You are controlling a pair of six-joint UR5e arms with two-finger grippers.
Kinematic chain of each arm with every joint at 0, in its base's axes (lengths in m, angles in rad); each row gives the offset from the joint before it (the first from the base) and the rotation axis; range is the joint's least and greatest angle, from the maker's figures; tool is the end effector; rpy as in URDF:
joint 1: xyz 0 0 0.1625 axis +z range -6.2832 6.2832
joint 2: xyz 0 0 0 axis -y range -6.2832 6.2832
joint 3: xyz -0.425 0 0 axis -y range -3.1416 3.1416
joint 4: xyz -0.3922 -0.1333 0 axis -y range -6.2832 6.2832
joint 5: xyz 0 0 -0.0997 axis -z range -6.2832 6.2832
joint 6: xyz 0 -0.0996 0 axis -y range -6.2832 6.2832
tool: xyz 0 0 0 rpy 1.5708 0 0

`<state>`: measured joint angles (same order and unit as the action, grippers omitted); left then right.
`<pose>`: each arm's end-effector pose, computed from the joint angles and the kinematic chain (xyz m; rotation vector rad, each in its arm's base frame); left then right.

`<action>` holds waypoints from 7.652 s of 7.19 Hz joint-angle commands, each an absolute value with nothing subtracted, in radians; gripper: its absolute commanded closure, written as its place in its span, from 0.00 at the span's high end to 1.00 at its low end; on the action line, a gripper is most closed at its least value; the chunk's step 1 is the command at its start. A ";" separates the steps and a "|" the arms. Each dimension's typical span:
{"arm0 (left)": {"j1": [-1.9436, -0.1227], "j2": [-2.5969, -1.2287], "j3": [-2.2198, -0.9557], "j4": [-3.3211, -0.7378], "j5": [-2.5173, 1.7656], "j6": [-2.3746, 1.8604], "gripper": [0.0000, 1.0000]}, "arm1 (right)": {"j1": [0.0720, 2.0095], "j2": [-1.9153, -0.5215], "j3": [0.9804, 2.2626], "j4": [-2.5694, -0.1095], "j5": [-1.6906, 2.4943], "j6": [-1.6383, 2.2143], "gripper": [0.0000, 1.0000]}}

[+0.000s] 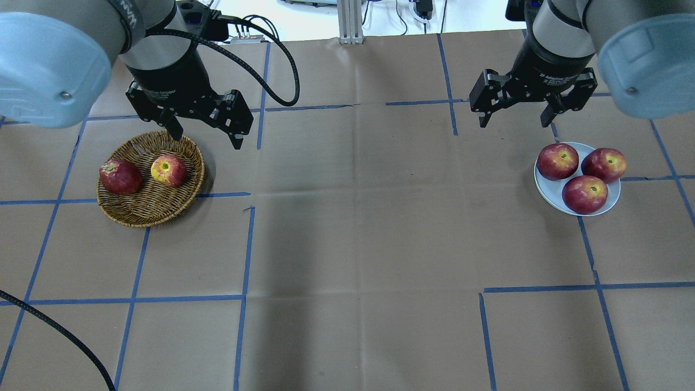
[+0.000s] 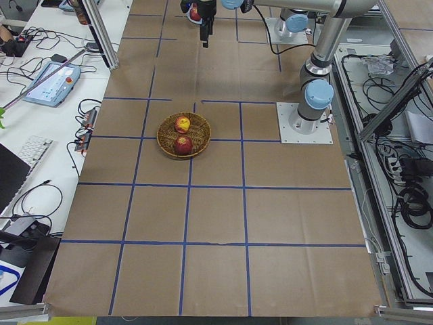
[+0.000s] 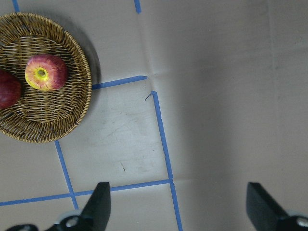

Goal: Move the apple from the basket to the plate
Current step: 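Move the left gripper down over the yellow-red apple in the basket, then lower the left gripper and close it on the yellow-red apple, then lift the apple and set it on the table midway, opening the left gripper, then raise the left gripper back over the basket while the right gripper reaches to the apple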

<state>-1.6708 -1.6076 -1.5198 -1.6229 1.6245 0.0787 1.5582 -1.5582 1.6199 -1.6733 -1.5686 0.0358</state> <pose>-0.1776 -0.4884 0.4896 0.2770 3.0745 0.0576 0.1272 -0.5021 0.4678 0.0759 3.1374 -0.0640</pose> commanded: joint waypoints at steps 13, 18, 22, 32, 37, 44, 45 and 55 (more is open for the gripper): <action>-1.606 -1.574 -1.574 -1.626 1.634 0.265 0.99 | 1.563 -1.563 1.621 -1.693 -1.568 0.044 1.00; -1.334 -1.540 -1.810 -1.442 1.612 0.573 0.99 | 1.563 -1.565 1.620 -1.694 -1.568 0.044 1.00; -1.227 -1.708 -1.947 -1.076 1.575 0.681 0.99 | 1.565 -1.565 1.620 -1.694 -1.568 0.043 1.00; -1.241 -1.993 -1.880 -0.762 1.489 0.687 0.23 | 1.565 -1.569 1.620 -1.694 -1.568 0.043 1.00; -1.651 -1.874 -1.792 -0.859 1.581 0.109 0.23 | 1.566 -1.569 1.624 -1.694 -1.568 0.043 1.00; -1.974 -2.165 -1.628 -0.819 1.597 -0.227 0.35 | 1.566 -1.569 1.624 -1.694 -1.569 0.044 1.00; -1.976 -2.161 -1.629 -0.819 1.595 -0.226 0.94 | 1.566 -1.569 1.624 -1.694 -1.569 0.044 1.00; -1.519 -1.450 -1.640 -1.580 1.598 0.262 0.99 | 1.591 -1.560 1.617 -1.756 -1.569 0.139 1.00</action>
